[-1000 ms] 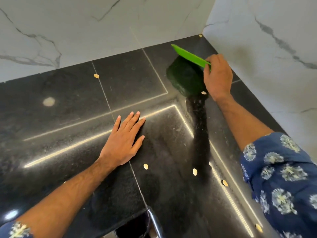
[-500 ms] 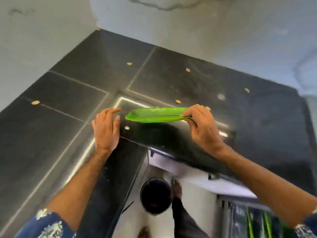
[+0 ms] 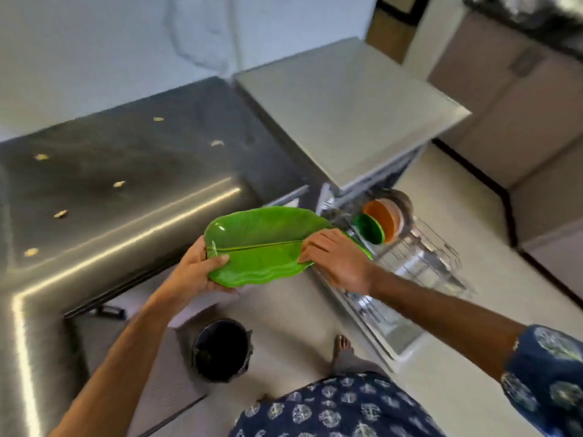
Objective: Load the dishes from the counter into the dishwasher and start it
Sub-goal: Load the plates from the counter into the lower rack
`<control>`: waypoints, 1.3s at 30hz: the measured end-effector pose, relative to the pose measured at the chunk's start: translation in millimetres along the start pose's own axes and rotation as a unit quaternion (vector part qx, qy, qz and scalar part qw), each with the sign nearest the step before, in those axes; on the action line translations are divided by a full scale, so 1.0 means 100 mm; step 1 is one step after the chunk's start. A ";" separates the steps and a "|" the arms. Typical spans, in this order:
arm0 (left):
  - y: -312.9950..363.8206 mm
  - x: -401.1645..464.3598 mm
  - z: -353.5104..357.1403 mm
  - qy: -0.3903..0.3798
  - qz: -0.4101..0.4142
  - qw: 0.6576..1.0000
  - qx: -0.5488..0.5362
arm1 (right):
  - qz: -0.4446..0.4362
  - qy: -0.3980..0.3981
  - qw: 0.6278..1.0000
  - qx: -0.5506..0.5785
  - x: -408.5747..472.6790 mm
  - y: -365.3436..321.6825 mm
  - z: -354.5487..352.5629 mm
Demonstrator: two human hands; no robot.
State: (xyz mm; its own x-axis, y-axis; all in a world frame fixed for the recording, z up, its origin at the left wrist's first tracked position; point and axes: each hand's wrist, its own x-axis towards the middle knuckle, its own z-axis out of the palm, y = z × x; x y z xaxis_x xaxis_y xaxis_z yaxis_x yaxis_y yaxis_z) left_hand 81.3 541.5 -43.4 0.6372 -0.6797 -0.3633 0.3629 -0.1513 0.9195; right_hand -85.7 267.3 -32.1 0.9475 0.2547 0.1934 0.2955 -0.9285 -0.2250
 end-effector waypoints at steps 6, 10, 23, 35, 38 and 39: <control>-0.24 1.07 1.39 -0.067 0.008 0.978 0.199 | 0.178 -0.071 0.980 0.062 -1.27 0.87 0.01; -0.63 1.72 2.39 -0.119 -0.014 0.925 0.360 | 0.344 0.001 0.933 0.104 -2.09 1.57 0.06; -1.68 3.60 4.52 -0.167 0.015 0.872 0.460 | 0.535 -0.106 0.725 0.421 -3.42 3.67 1.10; -3.35 5.19 5.53 -0.338 0.107 0.739 0.573 | 0.695 -0.027 0.714 0.080 -4.32 5.53 2.18; -3.58 5.40 5.63 -0.357 0.083 0.722 0.587 | 0.695 -0.036 0.715 0.067 -4.28 5.86 2.40; -3.65 5.47 5.65 -0.358 0.075 0.718 0.593 | 0.693 -0.041 0.717 0.065 -4.25 5.94 2.46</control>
State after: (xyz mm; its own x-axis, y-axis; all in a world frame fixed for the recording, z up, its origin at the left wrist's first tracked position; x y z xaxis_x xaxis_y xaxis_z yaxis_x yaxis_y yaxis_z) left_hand -86.9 -180.4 -493.3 -0.0587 -0.8821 -0.4673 -0.7766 -0.2538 0.5766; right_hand -283.2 -325.6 -483.2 0.3439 -0.8680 -0.3581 -0.9331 -0.2730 -0.2342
